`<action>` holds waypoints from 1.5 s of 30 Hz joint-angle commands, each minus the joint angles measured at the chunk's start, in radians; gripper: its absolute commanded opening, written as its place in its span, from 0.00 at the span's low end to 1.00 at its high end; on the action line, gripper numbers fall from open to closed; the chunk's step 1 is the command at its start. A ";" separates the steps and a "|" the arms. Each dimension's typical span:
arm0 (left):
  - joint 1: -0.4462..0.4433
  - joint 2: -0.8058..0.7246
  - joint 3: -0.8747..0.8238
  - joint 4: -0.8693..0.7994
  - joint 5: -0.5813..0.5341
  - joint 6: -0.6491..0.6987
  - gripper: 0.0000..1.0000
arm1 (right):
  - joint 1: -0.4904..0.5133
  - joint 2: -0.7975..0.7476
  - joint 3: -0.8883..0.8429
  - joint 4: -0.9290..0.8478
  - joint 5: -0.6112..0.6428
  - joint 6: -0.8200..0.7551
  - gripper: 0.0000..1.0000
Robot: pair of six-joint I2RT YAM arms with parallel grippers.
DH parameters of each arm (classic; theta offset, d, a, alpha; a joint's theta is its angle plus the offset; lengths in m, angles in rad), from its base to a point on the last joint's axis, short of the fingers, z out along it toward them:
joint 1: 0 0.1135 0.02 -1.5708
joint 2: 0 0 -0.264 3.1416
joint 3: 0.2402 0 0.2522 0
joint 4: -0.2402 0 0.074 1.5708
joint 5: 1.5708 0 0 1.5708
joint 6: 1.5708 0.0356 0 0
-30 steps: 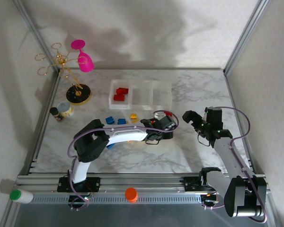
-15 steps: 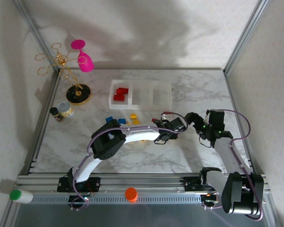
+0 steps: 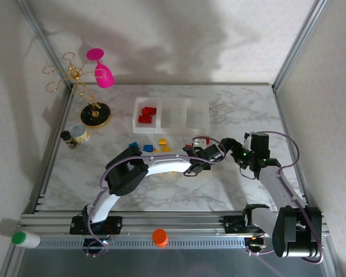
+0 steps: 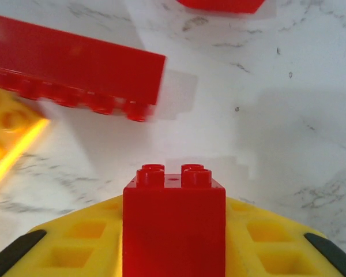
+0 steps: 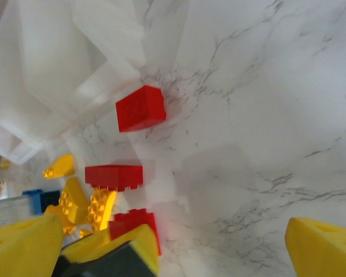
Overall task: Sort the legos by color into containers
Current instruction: Pick up the lego from the center of the table, then place the lego in the container.
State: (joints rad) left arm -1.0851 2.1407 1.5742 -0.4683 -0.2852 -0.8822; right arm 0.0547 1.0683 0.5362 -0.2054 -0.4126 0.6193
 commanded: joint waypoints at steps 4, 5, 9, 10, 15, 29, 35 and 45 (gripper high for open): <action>0.010 -0.251 -0.078 -0.067 -0.164 0.039 0.35 | 0.111 0.025 0.057 0.028 0.017 0.013 0.99; 0.017 -0.281 -0.093 -0.082 -0.192 0.045 0.35 | 0.136 0.028 0.061 0.043 0.021 0.024 0.99; 0.081 -0.377 -0.122 -0.119 -0.286 0.097 0.36 | 0.238 0.056 0.083 0.090 0.064 0.062 0.99; 0.110 -0.391 -0.124 -0.126 -0.294 0.115 0.36 | 0.265 0.064 0.088 0.108 0.074 0.072 0.99; 0.280 -0.408 -0.142 -0.110 -0.288 0.198 0.36 | 0.404 0.100 0.117 0.208 0.126 0.119 0.99; 0.592 -0.074 0.117 -0.035 -0.164 0.342 0.39 | 0.552 0.257 0.220 0.266 0.174 0.139 0.99; 0.619 -0.022 0.194 -0.065 -0.152 0.362 0.55 | 0.551 0.225 0.238 0.202 0.230 0.112 0.99; 0.528 -0.213 0.073 -0.052 -0.045 0.335 0.60 | 0.429 0.132 0.191 0.121 0.217 0.116 0.99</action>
State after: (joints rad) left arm -0.5014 2.0335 1.6890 -0.5205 -0.3836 -0.5423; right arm 0.5182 1.2427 0.7475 -0.0353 -0.2020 0.7448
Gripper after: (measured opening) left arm 0.600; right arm 0.986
